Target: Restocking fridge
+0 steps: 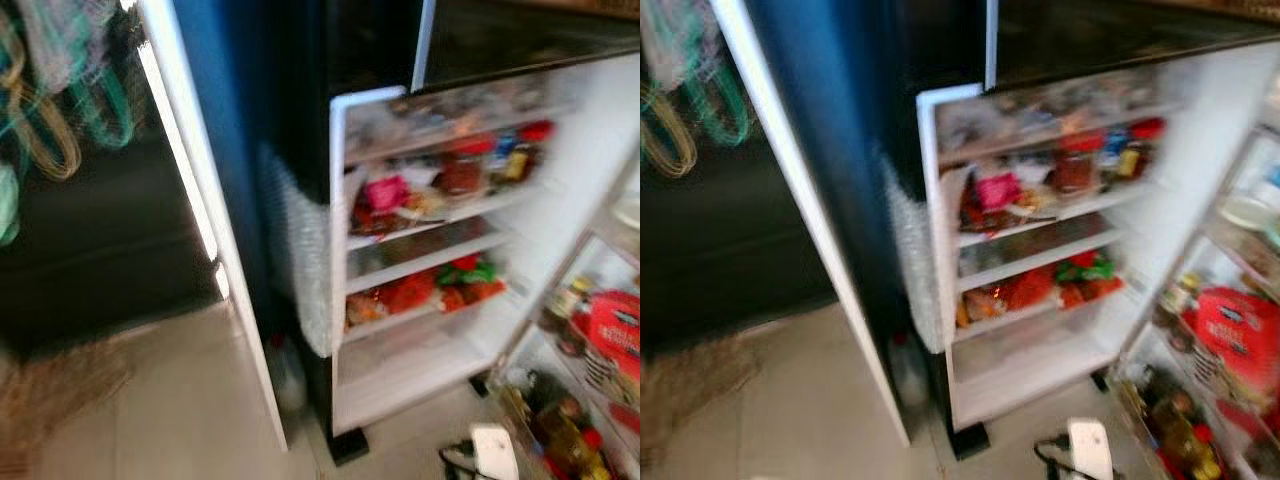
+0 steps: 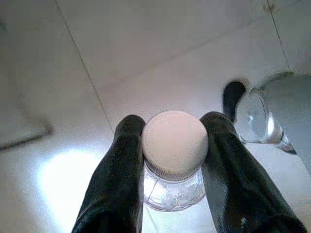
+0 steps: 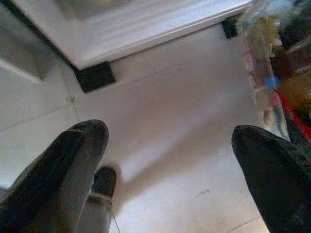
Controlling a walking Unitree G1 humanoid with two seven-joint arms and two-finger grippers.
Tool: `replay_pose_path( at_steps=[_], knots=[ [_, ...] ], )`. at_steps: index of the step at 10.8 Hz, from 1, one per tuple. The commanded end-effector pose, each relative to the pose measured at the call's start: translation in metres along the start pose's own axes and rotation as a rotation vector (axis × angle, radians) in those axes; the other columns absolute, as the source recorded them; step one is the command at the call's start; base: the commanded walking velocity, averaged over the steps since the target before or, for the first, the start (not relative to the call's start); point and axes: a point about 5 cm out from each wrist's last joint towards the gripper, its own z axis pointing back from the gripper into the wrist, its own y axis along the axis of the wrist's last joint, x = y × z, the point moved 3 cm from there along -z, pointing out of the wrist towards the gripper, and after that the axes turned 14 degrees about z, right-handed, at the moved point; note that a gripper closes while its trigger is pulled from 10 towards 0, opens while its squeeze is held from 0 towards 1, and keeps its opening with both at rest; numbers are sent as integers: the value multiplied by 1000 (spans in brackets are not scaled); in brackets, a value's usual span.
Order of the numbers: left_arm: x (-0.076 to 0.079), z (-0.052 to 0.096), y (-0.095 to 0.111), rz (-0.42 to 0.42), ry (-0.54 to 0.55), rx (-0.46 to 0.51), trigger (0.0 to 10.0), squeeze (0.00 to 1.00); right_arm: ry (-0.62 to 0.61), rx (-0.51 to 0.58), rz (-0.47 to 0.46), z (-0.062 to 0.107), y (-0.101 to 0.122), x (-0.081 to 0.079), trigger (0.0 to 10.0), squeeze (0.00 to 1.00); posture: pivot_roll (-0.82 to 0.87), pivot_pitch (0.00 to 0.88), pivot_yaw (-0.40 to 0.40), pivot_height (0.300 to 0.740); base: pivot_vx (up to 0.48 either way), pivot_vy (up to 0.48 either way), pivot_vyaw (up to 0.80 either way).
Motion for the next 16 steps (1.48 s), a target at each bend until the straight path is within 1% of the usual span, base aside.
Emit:
replay_pose_path(
  at_steps=[1, 10, 16],
  knots=[
    [1, 0, 1, 8, 1, -4, 10000, 0, -2, -20, -14, 1, -7, 2, 10000, 0, 13, 0, -14, 740, 0, -315, 0],
    [0, 0, 2, 6, -1, -4, 10000, 0, -1, -25, -13, 1, -6, 2, 10000, 0, 14, 0, -14, 740, 0, -305, 0],
    [0, 0, 0, 23, -4, -16, 10000, 0, -11, -40, 36, 1, -7, 3, 10000, 0, 15, 0, -12, 740, 0, 0, 0]
  ],
)
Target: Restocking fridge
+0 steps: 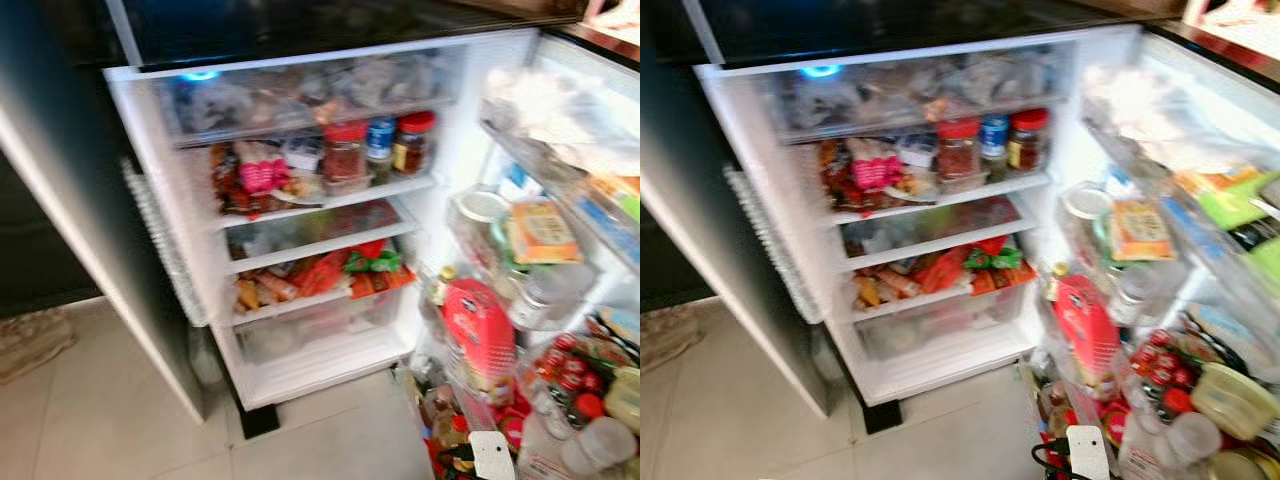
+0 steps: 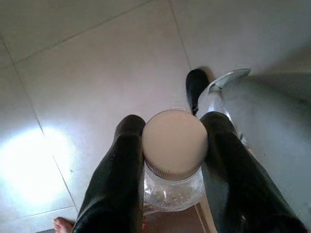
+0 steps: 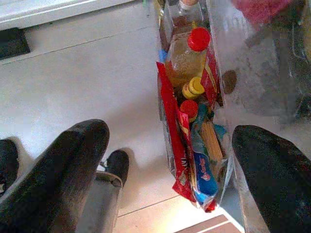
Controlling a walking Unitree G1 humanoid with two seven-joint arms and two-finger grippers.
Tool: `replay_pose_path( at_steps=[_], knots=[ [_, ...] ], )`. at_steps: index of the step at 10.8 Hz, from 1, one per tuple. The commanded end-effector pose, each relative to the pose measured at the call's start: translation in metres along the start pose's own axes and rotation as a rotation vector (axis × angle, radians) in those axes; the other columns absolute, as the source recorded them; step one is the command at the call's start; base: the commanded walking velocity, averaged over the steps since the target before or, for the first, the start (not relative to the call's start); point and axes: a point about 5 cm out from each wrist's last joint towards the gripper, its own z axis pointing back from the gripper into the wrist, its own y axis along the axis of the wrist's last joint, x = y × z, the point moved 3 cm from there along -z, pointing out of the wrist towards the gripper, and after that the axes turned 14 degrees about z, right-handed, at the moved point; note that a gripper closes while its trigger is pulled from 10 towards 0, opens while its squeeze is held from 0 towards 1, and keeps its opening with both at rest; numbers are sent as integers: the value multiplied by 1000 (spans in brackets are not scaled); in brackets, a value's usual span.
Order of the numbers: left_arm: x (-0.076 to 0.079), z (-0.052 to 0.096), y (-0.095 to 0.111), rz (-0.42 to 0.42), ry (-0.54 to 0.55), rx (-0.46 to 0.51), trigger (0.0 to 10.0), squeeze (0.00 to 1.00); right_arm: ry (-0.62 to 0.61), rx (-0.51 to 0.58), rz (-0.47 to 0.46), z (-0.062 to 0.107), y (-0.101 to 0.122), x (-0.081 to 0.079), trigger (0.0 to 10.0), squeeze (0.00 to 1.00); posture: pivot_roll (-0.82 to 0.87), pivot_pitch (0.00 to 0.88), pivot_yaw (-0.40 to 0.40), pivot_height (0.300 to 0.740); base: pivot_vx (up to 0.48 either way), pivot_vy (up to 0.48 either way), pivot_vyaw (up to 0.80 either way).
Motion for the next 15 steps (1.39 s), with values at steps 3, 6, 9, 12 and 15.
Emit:
replay_pose_path(
  at_steps=[3, 6, 9, 12, 15],
  knots=[
    [-2, 0, -2, 9, 4, -9, 10000, 0, -30, -9, 49, 0, 1, 3, 10000, 0, 21, 0, -11, 740, 0, 0, 0],
    [-2, 0, -2, 6, 3, -9, 10000, 0, -72, -34, 81, 0, -1, 7, 10000, 0, 22, 0, -12, 740, 0, 0, 0],
    [-2, 0, -2, 5, 2, -11, 10000, 0, -95, -50, 87, 0, -3, 8, 10000, 0, 23, 0, -11, 740, 0, 0, 0],
    [-2, 0, -2, 3, 0, -11, 10000, 0, -113, -56, 111, 0, -3, 9, 10000, 0, 26, 0, -9, 740, 0, 0, 0],
    [-2, 0, -2, 3, 0, -10, 10000, 0, -146, -59, 141, 0, -2, 12, 10000, 0, 28, 0, -11, 740, 0, 0, 0]
  ],
)
